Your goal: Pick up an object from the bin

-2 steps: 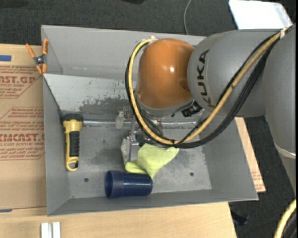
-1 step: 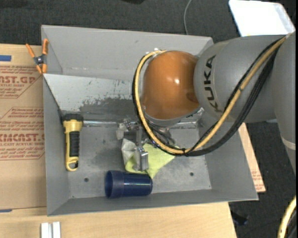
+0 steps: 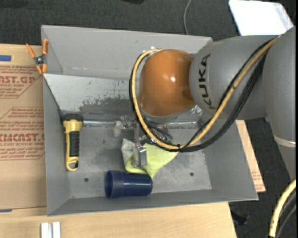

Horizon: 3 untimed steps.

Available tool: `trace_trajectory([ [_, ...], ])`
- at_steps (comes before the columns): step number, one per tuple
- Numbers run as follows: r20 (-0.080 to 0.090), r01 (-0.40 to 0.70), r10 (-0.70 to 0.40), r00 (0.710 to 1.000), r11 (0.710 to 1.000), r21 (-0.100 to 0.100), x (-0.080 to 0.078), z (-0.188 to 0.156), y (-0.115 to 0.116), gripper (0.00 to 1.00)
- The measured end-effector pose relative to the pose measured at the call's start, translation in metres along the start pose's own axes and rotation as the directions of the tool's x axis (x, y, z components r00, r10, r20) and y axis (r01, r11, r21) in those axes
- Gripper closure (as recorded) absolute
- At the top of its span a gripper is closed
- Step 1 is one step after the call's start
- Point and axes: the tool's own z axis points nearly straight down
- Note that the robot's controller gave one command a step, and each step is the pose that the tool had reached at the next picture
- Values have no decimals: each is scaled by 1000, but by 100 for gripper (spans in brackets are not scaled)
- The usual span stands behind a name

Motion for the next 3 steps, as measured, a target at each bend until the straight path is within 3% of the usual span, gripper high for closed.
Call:
trace_trajectory([
  [1, -2, -293, 293, 956, 956, 1, 0, 8, -11, 0],
  [2, 8, -83, 83, 996, 997, 2, 29, 59, -18, 0],
  [3, 9, -285, 285, 958, 959, -2, 6, 74, -76, 0],
])
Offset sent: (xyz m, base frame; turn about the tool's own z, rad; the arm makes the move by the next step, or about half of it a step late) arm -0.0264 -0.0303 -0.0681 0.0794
